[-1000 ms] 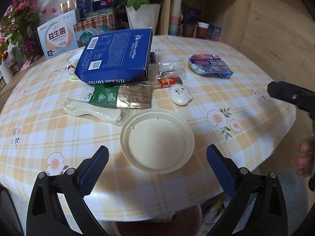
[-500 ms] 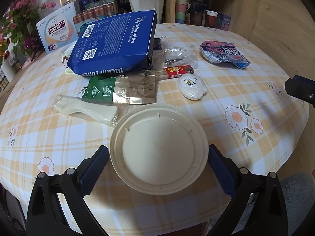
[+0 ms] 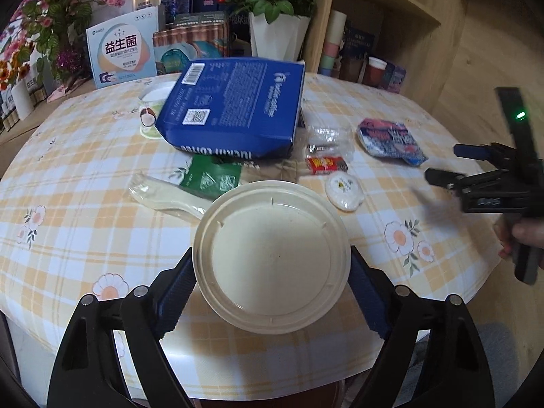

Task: Collect trash
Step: 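Lift the cream lid with the left tool while the right tool grasps the crushed snack wrapper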

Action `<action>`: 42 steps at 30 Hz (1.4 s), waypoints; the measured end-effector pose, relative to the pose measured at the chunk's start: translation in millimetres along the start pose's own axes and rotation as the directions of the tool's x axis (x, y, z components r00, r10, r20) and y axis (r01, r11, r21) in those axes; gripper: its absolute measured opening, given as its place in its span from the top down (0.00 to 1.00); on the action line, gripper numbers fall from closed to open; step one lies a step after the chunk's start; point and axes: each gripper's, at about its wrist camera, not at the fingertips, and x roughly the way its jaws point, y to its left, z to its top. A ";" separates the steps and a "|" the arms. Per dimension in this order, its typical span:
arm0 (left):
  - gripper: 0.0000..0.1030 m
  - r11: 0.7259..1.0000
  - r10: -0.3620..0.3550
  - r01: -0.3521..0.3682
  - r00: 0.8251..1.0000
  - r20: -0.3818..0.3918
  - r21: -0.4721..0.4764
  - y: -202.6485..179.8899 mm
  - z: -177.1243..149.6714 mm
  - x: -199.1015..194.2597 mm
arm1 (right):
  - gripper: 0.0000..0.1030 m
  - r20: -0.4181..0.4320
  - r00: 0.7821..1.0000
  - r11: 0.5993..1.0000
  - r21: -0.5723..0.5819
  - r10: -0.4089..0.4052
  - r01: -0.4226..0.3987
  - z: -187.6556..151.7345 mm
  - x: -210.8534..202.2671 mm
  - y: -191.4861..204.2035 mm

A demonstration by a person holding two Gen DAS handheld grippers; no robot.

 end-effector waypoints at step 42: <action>0.20 0.992 0.031 -0.014 0.991 0.133 -0.128 57.4 10.8 -79.8 | 0.93 0.091 0.996 0.996 0.087 0.004 -0.012 44.2 -41.2 13.0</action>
